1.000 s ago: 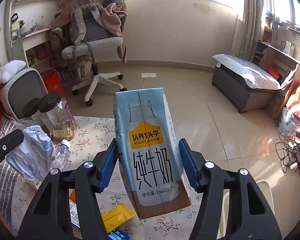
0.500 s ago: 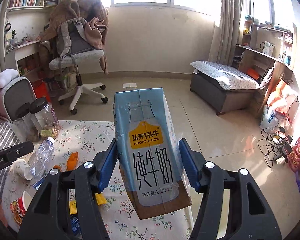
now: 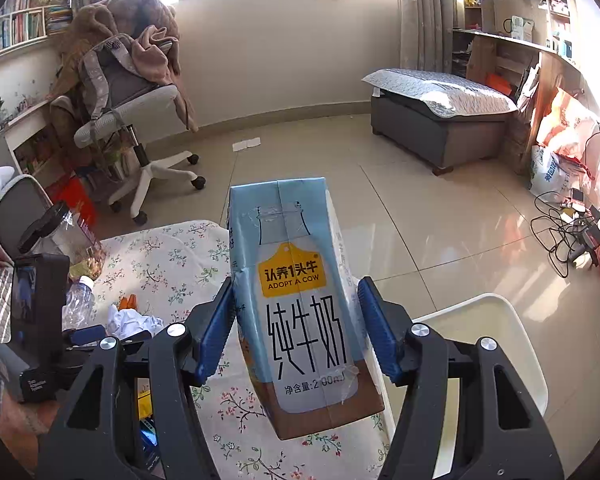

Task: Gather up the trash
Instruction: 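Raise the milk carton with the right tool while the left tool holds the foil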

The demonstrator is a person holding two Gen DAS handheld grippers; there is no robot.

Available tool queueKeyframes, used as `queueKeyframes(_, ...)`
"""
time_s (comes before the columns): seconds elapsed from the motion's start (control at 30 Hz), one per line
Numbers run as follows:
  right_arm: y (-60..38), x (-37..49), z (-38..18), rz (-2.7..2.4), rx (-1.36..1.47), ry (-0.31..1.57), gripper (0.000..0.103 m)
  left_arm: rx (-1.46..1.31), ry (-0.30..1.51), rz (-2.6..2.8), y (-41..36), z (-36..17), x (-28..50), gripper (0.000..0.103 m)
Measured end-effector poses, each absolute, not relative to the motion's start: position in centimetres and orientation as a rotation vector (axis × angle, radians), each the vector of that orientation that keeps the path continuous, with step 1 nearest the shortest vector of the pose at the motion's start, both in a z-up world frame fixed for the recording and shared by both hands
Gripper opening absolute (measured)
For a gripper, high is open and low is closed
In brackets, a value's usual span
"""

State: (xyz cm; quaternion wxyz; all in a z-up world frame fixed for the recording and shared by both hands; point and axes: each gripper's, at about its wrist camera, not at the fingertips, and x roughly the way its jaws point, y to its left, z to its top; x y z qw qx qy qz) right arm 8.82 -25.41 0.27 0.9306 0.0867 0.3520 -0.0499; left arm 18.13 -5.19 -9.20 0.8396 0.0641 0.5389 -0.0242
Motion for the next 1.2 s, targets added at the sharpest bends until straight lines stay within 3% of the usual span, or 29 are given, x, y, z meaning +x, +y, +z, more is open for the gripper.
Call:
queueKeyframes(0.13, -24.8, 8.9, 0.2, -0.069, 0.153, 0.726, 0.058, 0.176, 1.253, -0.008, -4.5, -12.3, 19.4, 0.080)
queueKeyframes(0.2, -24.4, 9.0, 0.2, -0.054, 0.149, 0.730, 0.058, 0.167, 1.265, -0.011, -3.7, -13.1, 19.3, 0.049)
queueKeyframes(0.23, -24.2, 8.9, 0.1, -0.049, 0.146, 0.732, 0.058, 0.116, 1.288, -0.041, -3.1, -13.5, 19.3, 0.023)
queueKeyframes(0.33, -24.1, 9.0, -0.2, -0.041, 0.142, 0.746, 0.057, -0.013, 1.295, -0.069, -1.0, -13.4, 19.0, 0.008)
queueKeyframes(0.57, -24.2, 9.2, -0.7, -0.036, 0.164, 0.766, 0.055, -0.261, 1.218, -0.125, 3.6, -10.4, 17.6, 0.005)
queueKeyframes(0.97, -23.8, 10.2, -2.2, -0.013, 0.176, 0.829, 0.054, -0.228, 1.083, -0.121, 4.8, -6.6, 14.4, 0.005)
queueKeyframes(1.13, -21.0, 12.9, -5.4, 0.001, 0.144, 0.940, 0.079, -0.240, 1.020, -0.124, 5.1, -5.0, 13.8, 0.005)
queueKeyframes(1.2, -19.4, 14.2, -7.4, 0.014, 0.106, 1.021, 0.083, -0.247, 0.989, -0.134, 5.2, -4.1, 13.8, 0.005)
